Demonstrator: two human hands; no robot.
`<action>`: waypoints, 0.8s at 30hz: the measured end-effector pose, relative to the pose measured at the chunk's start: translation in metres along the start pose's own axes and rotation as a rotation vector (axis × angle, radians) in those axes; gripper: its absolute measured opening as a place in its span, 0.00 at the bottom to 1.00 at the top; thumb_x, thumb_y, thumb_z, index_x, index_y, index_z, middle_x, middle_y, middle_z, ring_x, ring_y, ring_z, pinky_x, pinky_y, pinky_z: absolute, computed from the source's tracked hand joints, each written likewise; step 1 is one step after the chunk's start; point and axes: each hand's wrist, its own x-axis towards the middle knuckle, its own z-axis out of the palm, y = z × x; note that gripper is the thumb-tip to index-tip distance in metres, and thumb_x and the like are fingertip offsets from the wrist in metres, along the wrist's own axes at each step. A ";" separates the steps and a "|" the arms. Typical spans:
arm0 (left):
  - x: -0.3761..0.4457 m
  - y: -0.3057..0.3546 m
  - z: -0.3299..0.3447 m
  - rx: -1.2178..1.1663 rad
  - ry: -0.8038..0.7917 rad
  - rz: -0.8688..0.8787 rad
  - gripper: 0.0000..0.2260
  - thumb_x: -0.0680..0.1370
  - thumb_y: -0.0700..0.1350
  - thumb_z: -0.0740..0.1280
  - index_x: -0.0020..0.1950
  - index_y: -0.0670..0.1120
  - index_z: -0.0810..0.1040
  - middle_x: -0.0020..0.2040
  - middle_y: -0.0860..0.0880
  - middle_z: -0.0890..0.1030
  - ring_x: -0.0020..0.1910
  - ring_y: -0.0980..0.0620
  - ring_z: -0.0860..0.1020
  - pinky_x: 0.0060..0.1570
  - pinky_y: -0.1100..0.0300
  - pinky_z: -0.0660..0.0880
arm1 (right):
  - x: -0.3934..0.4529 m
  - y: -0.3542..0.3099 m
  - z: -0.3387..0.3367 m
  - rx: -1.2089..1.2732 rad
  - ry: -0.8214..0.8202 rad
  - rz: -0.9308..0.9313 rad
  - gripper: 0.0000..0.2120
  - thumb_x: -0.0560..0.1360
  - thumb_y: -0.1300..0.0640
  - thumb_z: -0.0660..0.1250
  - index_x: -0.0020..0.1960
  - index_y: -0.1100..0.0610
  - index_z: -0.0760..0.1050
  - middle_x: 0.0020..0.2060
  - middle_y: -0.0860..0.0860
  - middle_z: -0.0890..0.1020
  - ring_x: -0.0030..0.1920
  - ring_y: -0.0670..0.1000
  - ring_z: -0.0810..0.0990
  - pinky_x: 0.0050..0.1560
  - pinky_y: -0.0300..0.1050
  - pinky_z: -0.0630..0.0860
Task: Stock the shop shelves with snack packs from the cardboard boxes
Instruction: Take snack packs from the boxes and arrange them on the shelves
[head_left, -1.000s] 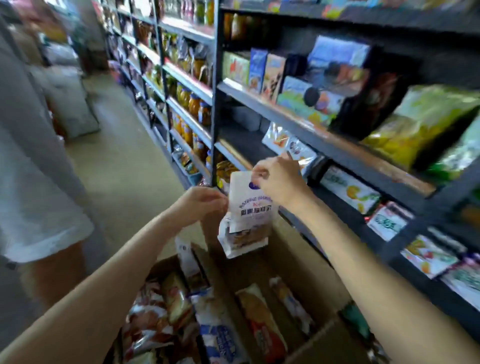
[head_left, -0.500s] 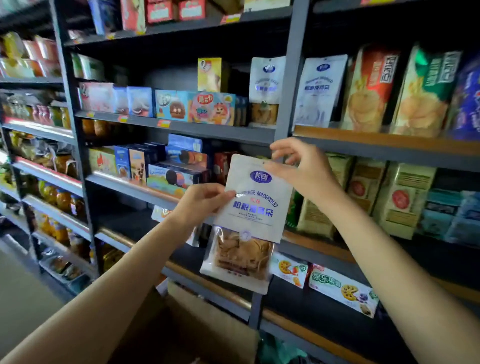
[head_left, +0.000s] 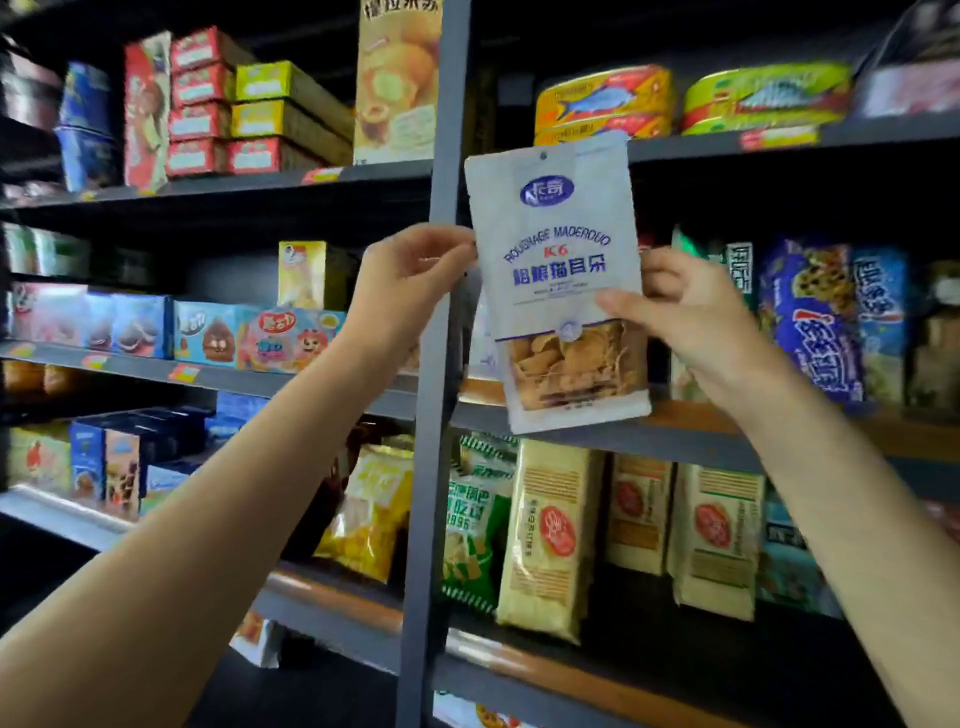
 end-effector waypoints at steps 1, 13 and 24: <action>0.005 -0.006 0.001 0.032 0.048 0.012 0.05 0.78 0.40 0.64 0.48 0.47 0.79 0.45 0.54 0.80 0.44 0.62 0.78 0.45 0.69 0.75 | 0.013 0.001 -0.009 -0.048 0.049 -0.036 0.10 0.71 0.66 0.70 0.49 0.56 0.73 0.45 0.52 0.81 0.40 0.42 0.79 0.45 0.37 0.76; 0.014 -0.051 0.032 0.437 0.099 0.170 0.09 0.76 0.37 0.61 0.51 0.46 0.78 0.45 0.53 0.78 0.40 0.61 0.75 0.40 0.71 0.70 | 0.073 0.046 -0.013 -0.321 0.194 -0.092 0.11 0.70 0.63 0.72 0.47 0.56 0.72 0.44 0.54 0.79 0.45 0.52 0.78 0.50 0.48 0.75; 0.002 -0.063 0.046 1.142 -0.215 0.296 0.15 0.79 0.46 0.55 0.57 0.50 0.80 0.58 0.51 0.78 0.67 0.52 0.65 0.66 0.55 0.44 | 0.104 0.080 0.069 -0.557 -0.054 0.267 0.10 0.74 0.60 0.66 0.55 0.60 0.76 0.52 0.59 0.81 0.50 0.59 0.81 0.50 0.54 0.80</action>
